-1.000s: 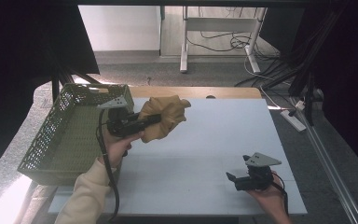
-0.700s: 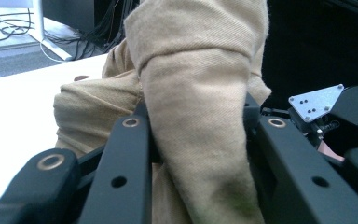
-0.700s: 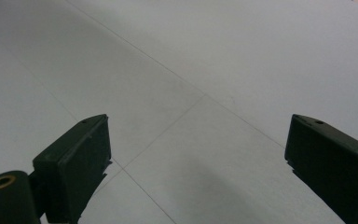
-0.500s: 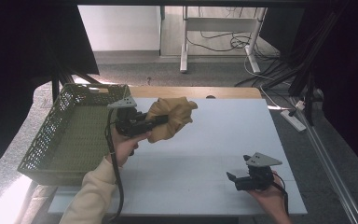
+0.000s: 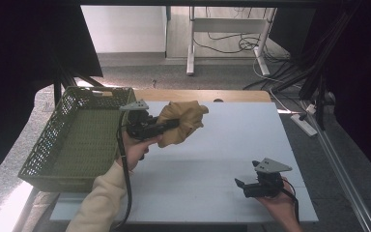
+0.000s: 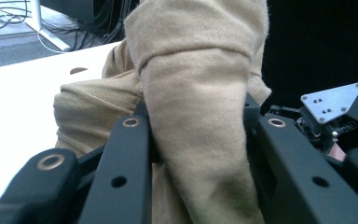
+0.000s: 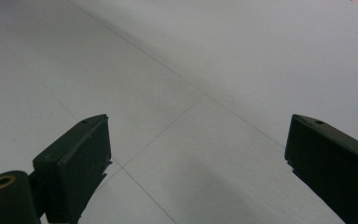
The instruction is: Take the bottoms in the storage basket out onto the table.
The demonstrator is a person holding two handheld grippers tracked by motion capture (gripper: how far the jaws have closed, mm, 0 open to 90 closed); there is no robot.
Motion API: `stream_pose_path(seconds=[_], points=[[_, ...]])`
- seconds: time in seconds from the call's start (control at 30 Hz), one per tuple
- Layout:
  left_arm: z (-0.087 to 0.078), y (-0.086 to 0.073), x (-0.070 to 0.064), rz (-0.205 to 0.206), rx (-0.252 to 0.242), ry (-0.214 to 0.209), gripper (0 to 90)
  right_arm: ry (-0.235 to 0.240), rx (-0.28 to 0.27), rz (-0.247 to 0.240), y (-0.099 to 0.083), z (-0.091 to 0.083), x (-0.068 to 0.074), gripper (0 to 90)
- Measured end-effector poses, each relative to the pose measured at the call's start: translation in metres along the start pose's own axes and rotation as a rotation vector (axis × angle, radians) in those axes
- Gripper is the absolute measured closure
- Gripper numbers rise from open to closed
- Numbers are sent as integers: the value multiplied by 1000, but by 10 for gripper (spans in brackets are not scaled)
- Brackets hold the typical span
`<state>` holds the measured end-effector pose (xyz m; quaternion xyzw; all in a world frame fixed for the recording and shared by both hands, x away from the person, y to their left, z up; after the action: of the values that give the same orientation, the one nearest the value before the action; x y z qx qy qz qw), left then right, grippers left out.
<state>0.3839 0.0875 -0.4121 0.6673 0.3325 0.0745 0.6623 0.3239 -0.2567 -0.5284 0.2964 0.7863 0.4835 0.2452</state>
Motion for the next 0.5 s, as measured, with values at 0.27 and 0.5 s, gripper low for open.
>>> stream_pose_path(seconds=[0.27, 0.5], points=[[13, -5, 2, -9, 23, 1, 676, 0, -1, 1, 0, 0, 0, 67], [22, -11, 6, -23, 44, 4, 676, -1, 0, 1, 0, 0, 0, 67]])
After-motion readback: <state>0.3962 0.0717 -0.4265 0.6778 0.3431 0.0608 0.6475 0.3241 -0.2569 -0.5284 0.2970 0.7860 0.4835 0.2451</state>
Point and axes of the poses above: each handheld gripper's, and its own axes: z roughly forward along the jaws, y roughly out of its top, x roughly to its left, the point moved 5 cm from there along z, roughly forward along the jaws, and after that the axes turned 13 degrees about -x, right-handed, at the moved point
